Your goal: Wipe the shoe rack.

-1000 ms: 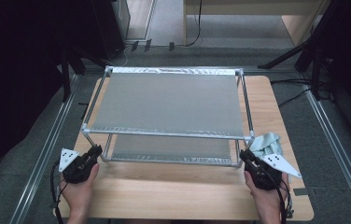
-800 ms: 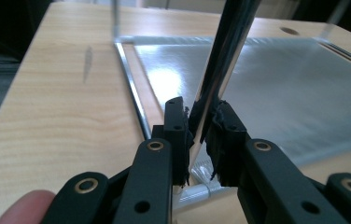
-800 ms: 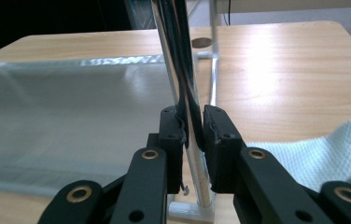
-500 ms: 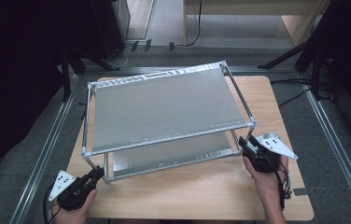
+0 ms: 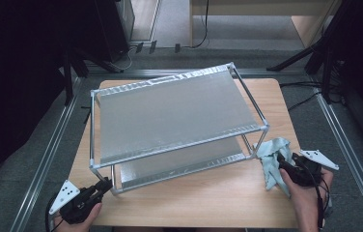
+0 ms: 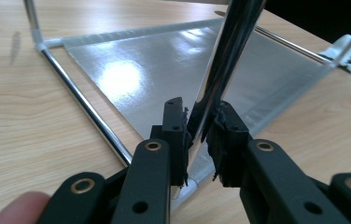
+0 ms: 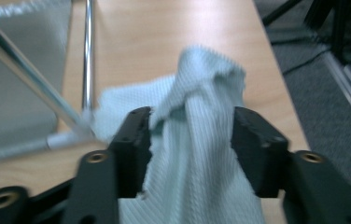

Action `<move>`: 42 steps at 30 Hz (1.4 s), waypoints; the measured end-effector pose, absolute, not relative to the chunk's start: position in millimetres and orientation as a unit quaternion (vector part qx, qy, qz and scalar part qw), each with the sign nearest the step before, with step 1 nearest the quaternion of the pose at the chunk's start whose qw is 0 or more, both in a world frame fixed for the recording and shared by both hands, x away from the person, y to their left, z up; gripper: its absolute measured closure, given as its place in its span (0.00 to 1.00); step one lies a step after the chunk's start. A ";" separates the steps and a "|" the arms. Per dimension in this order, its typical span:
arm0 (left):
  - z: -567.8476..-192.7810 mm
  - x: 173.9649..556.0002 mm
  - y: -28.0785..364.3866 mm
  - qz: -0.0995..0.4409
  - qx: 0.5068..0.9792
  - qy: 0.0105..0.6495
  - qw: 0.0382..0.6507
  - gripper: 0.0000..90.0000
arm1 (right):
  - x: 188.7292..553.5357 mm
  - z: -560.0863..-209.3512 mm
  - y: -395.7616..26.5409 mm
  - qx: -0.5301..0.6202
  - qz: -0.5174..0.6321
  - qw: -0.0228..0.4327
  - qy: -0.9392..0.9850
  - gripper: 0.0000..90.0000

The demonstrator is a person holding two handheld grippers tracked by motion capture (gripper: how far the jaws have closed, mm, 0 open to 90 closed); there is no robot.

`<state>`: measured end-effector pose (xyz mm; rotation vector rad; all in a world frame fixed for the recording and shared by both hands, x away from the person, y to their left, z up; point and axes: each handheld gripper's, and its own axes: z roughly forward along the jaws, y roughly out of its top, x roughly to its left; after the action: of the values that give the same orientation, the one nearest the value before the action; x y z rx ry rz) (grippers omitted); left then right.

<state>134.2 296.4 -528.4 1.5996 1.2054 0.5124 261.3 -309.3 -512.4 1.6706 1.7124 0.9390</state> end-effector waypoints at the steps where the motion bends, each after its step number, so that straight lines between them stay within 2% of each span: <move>1: -528.1 134.3 295.6 0.212 0.663 0.501 0.515 0.83 | 261.6 -517.5 -311.6 0.625 0.347 0.273 0.643 0.59; 3: -527.9 134.8 294.1 0.211 0.663 0.500 0.516 0.80 | 262.2 -527.7 -314.0 0.638 0.331 0.258 0.645 0.66; 6: -528.1 135.3 293.0 0.207 0.663 0.501 0.517 0.84 | 258.2 -537.9 -307.3 0.653 0.307 0.243 0.649 0.70; 11: -528.2 135.9 290.9 0.203 0.664 0.498 0.519 0.84 | 249.9 -537.6 -286.0 0.660 0.317 0.225 0.643 0.66; 14: -528.3 136.3 288.6 0.199 0.665 0.495 0.522 0.84 | 246.4 -537.1 -268.3 0.638 0.357 0.191 0.655 0.54; 17: -528.2 136.3 286.8 0.197 0.668 0.490 0.524 0.84 | 243.7 -531.8 -256.2 0.591 0.397 0.171 0.681 0.51; 20: -528.1 136.1 287.3 0.195 0.668 0.488 0.526 0.84 | 241.0 -521.5 -259.2 0.560 0.421 0.182 0.690 0.49; 22: -528.1 136.1 288.1 0.194 0.669 0.486 0.527 0.84 | 239.7 -514.5 -270.9 0.552 0.433 0.209 0.681 0.45; 25: -528.5 136.3 287.1 0.194 0.667 0.489 0.528 0.84 | 239.5 -513.3 -282.5 0.531 0.407 0.265 0.694 0.28; 27: -528.3 136.4 286.5 0.194 0.667 0.489 0.528 0.84 | 244.0 -520.6 -283.1 0.535 0.383 0.260 0.707 0.14; 29: -528.2 136.4 285.7 0.194 0.666 0.490 0.528 0.83 | 248.4 -527.8 -278.7 0.533 0.364 0.251 0.721 0.09; 38: -528.7 135.2 279.1 0.194 0.671 0.485 0.527 0.81 | 268.0 -550.1 -259.1 0.540 0.303 0.239 0.748 0.11; 41: -528.9 134.6 278.5 0.195 0.673 0.483 0.525 0.82 | 269.2 -550.7 -261.3 0.547 0.311 0.224 0.744 0.16; 42: -528.8 134.4 278.4 0.195 0.673 0.483 0.525 0.83 | 268.4 -550.2 -261.3 0.548 0.311 0.225 0.743 0.21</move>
<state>134.4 278.4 -528.8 1.6097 1.1560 0.4674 268.4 -261.3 -550.2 1.5118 2.0501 0.8591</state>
